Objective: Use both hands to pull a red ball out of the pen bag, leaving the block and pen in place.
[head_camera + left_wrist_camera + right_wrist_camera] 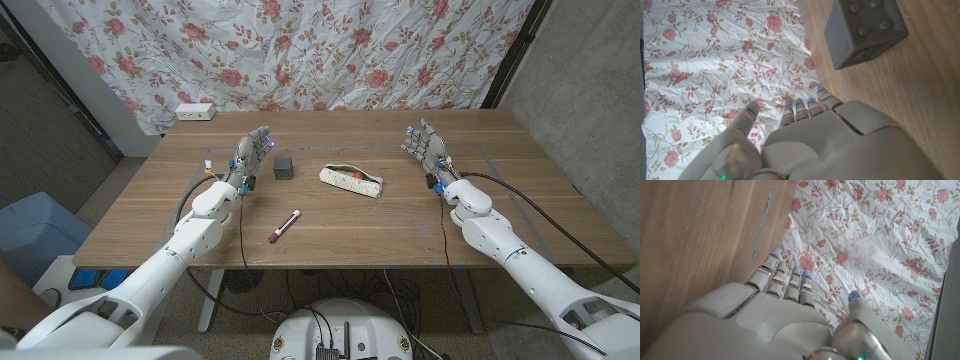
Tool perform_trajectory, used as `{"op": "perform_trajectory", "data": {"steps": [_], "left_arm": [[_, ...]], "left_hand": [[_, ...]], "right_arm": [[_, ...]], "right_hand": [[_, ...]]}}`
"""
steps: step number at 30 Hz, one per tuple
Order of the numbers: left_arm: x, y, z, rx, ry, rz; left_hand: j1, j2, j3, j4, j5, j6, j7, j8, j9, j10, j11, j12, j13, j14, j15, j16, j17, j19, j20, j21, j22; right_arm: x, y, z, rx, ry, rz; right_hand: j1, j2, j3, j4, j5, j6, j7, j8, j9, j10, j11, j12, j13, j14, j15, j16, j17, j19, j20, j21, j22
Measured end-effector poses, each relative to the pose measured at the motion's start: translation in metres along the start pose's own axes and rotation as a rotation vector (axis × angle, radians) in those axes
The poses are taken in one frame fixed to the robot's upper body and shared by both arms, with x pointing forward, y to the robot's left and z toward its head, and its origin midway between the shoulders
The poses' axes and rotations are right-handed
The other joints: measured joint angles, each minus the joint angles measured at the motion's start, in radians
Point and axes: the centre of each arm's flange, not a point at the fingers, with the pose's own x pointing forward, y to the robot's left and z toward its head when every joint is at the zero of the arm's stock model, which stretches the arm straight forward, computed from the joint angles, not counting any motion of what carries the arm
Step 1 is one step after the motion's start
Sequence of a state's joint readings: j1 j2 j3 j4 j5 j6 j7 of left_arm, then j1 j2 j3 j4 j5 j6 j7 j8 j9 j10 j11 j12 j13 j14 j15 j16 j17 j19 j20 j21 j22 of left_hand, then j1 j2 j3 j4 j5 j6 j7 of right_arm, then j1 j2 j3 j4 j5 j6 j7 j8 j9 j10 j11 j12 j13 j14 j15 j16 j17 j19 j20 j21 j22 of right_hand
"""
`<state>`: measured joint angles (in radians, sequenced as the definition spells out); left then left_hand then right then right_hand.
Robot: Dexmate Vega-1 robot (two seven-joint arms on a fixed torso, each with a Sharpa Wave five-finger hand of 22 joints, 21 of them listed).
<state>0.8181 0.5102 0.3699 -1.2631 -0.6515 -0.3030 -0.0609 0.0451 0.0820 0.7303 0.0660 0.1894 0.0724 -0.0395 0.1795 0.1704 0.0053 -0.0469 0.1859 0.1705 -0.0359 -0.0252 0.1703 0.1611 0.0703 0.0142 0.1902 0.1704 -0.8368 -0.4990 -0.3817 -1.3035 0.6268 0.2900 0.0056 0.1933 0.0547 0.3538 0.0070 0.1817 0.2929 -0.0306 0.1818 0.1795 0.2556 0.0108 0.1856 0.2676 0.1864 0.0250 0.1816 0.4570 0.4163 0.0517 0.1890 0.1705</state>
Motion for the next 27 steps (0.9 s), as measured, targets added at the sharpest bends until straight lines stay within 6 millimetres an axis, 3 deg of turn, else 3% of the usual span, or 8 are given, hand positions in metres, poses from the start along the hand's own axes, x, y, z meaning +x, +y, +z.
{"op": "perform_trajectory", "data": {"steps": [2, 17, 27], "left_arm": [[0.001, 0.001, 0.001, 0.002, -0.001, 0.000], [0.004, -0.005, 0.018, 0.063, -0.002, -0.018], [0.002, -0.014, 0.033, 0.136, 0.002, -0.035]], "left_hand": [[0.000, 0.000, 0.005, -0.005, 0.000, 0.009, -0.005, 0.002, 0.000, 0.005, -0.005, 0.000, 0.000, 0.000, 0.000, 0.000, 0.000, 0.000, 0.000, 0.000, 0.000], [0.025, 0.015, 0.009, -0.055, 0.000, 0.058, -0.019, 0.013, 0.000, 0.025, -0.017, 0.007, 0.000, 0.004, -0.004, 0.000, 0.000, 0.016, -0.002, 0.000, 0.000], [0.069, 0.031, 0.015, -0.129, -0.009, 0.119, -0.045, 0.017, 0.000, 0.038, -0.030, 0.007, 0.000, 0.009, -0.009, 0.000, 0.000, 0.023, 0.002, 0.000, -0.003]], "right_arm": [[0.001, 0.001, 0.000, -0.002, -0.001, 0.000], [0.000, 0.006, 0.005, -0.008, -0.020, 0.005], [-0.006, 0.004, 0.006, -0.008, -0.034, 0.009]], "right_hand": [[0.014, -0.014, 0.000, 0.000, 0.000, 0.000, 0.000, 0.000, 0.000, 0.000, 0.000, 0.000, 0.000, 0.000, 0.000, 0.000, 0.000, 0.000, 0.000, 0.000, 0.000], [0.008, -0.008, 0.003, -0.003, 0.000, 0.005, -0.005, 0.000, 0.000, 0.004, -0.004, 0.000, -0.007, 0.000, 0.000, 0.000, -0.012, 0.000, 0.000, 0.000, 0.000], [0.008, -0.008, 0.007, -0.007, 0.000, 0.005, -0.005, 0.000, 0.000, 0.003, -0.004, 0.000, -0.012, -0.004, -0.004, 0.000, -0.026, -0.022, -0.007, -0.004, 0.000]]}}
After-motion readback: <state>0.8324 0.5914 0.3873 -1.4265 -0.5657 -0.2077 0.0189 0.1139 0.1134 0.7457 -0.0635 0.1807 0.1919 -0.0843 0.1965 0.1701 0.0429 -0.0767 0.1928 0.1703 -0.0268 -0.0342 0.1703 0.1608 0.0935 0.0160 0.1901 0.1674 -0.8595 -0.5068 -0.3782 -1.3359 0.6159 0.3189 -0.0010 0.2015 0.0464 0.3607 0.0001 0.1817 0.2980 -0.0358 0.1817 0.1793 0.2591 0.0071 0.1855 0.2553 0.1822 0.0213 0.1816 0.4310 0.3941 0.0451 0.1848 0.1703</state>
